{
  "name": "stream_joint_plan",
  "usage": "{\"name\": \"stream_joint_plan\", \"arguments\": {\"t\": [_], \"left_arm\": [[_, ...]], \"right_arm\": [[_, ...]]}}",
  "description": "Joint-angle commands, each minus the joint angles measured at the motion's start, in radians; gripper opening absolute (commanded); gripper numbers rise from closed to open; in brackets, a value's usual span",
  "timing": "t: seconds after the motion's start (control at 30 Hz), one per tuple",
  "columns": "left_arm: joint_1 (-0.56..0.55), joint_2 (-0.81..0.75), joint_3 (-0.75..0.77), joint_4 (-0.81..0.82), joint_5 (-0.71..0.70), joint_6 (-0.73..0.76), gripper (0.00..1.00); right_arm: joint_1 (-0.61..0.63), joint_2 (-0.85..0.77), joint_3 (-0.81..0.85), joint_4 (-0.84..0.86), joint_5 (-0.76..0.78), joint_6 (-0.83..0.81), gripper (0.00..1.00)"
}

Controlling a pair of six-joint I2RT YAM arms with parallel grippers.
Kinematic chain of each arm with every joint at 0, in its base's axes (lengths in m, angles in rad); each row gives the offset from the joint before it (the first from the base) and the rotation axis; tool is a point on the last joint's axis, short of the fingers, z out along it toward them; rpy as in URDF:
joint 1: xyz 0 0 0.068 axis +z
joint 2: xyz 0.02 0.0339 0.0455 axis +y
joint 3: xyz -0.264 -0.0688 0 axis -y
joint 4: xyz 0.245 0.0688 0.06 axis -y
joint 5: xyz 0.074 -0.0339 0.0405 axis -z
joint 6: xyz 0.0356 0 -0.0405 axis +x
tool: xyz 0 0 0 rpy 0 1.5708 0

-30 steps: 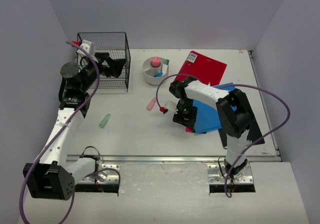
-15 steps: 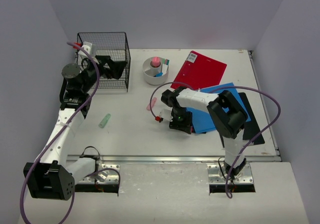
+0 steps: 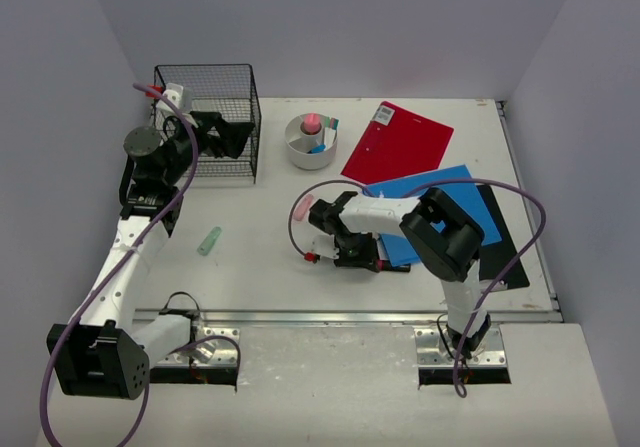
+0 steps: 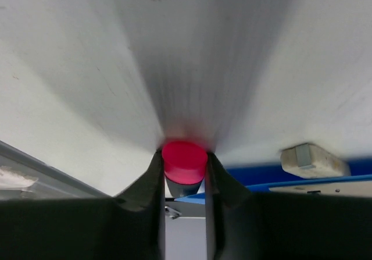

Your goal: Organize the desk

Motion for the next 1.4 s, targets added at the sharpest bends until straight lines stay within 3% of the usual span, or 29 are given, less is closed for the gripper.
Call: {"name": "stream_joint_plan", "arguments": {"t": [0.0, 0.13, 0.23, 0.33, 0.47, 0.6, 0.7, 0.9, 1.0, 1.2, 1.37], "left_arm": [[0.007, -0.006, 0.034, -0.013, -0.03, -0.009, 0.89], [0.007, -0.023, 0.041, -0.025, -0.041, -0.008, 0.9], [0.007, -0.039, 0.041, -0.039, -0.043, -0.026, 1.0], [0.007, -0.049, 0.044, -0.051, -0.049, -0.055, 1.0], [0.007, -0.058, 0.049, -0.058, -0.055, -0.09, 1.0], [0.007, -0.065, 0.052, -0.061, -0.058, -0.095, 1.0], [0.007, -0.068, 0.052, -0.055, -0.057, -0.102, 1.0], [0.007, -0.041, 0.053, -0.052, -0.043, -0.134, 1.0], [0.007, -0.026, 0.052, -0.051, -0.042, -0.149, 1.0], [0.007, 0.008, 0.041, -0.045, -0.049, -0.181, 1.0], [0.007, 0.018, 0.037, -0.046, -0.054, -0.194, 1.0]], "right_arm": [[0.032, 0.016, 0.006, 0.007, -0.011, 0.019, 0.03], [0.037, -0.024, 0.071, -0.04, -0.061, 0.041, 0.0], [0.037, -0.043, 0.23, -0.103, -0.156, 0.083, 0.0], [0.035, -0.04, 0.395, -0.127, -0.229, 0.127, 0.0], [0.029, -0.047, 0.551, -0.047, -0.244, 0.198, 0.0], [-0.021, -0.121, 0.524, 0.174, -0.228, 0.292, 0.0], [-0.134, -0.178, 0.481, 0.405, -0.221, 0.402, 0.0], [-0.363, -0.175, 0.504, 0.615, -0.266, 0.675, 0.0], [-0.405, -0.216, 0.425, 0.762, -0.234, 0.769, 0.0], [-0.416, -0.171, 0.477, 0.788, -0.049, 0.916, 0.0], [-0.413, -0.13, 0.532, 0.816, -0.004, 0.984, 0.0]]}}
